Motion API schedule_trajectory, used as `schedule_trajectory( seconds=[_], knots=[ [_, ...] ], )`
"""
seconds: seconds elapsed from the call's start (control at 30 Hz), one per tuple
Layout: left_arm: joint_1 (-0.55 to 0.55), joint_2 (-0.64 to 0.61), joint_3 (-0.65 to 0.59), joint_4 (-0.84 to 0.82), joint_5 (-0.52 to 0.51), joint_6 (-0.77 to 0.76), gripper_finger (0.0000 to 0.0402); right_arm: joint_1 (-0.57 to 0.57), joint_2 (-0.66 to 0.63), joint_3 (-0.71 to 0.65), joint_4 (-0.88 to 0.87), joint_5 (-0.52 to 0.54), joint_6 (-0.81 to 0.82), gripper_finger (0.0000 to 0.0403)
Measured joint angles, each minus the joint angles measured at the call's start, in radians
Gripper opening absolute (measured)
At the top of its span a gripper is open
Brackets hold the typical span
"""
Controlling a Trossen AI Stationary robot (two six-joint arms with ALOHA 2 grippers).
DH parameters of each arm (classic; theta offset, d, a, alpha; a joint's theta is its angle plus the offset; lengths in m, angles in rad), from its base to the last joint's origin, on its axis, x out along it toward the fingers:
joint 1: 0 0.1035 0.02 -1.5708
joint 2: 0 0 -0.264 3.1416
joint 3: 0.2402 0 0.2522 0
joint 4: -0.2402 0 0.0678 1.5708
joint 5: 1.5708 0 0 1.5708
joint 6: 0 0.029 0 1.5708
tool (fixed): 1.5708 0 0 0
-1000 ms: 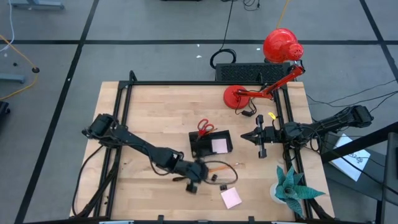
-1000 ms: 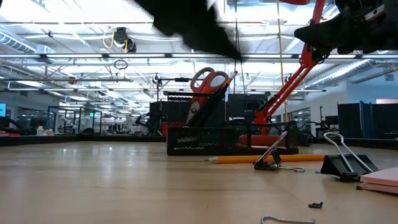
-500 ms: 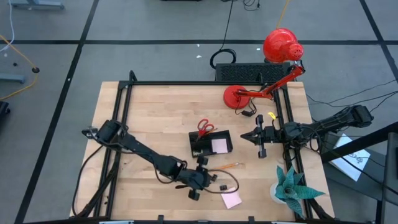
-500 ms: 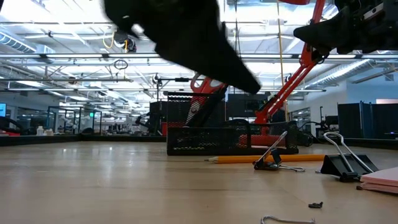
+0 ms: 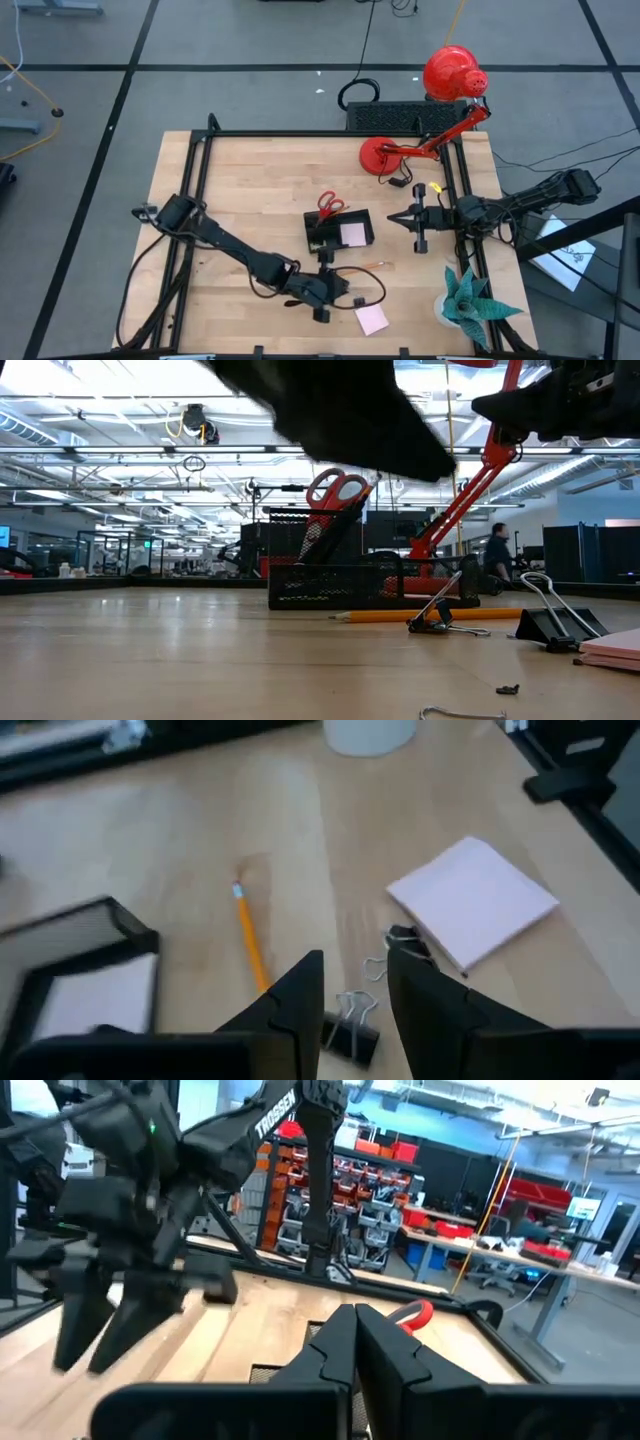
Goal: Pick and place office supplies into organizer
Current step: Put the top binder clip into the bottom left compartment of the desk organizer
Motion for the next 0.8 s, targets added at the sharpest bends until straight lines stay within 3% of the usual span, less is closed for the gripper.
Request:
schedule_trajectory(
  seconds=[0.27, 0.6, 0.8],
  knots=[
    [-0.012, 0.102, -0.001, 0.082, 0.021, -0.059, 0.0118, 0.000, -0.002, 0.001, 0.028, 0.000, 0.017, 0.0004],
    [-0.029, 0.113, -0.001, 0.094, -0.073, -0.052, 0.0118, 0.000, -0.002, 0.001, 0.027, 0.000, 0.084, 0.0004],
    [-0.014, 0.112, -0.001, 0.086, -0.035, -0.091, 0.0124, 0.000, 0.001, 0.001, 0.012, -0.002, 0.124, 0.0004]
  ],
)
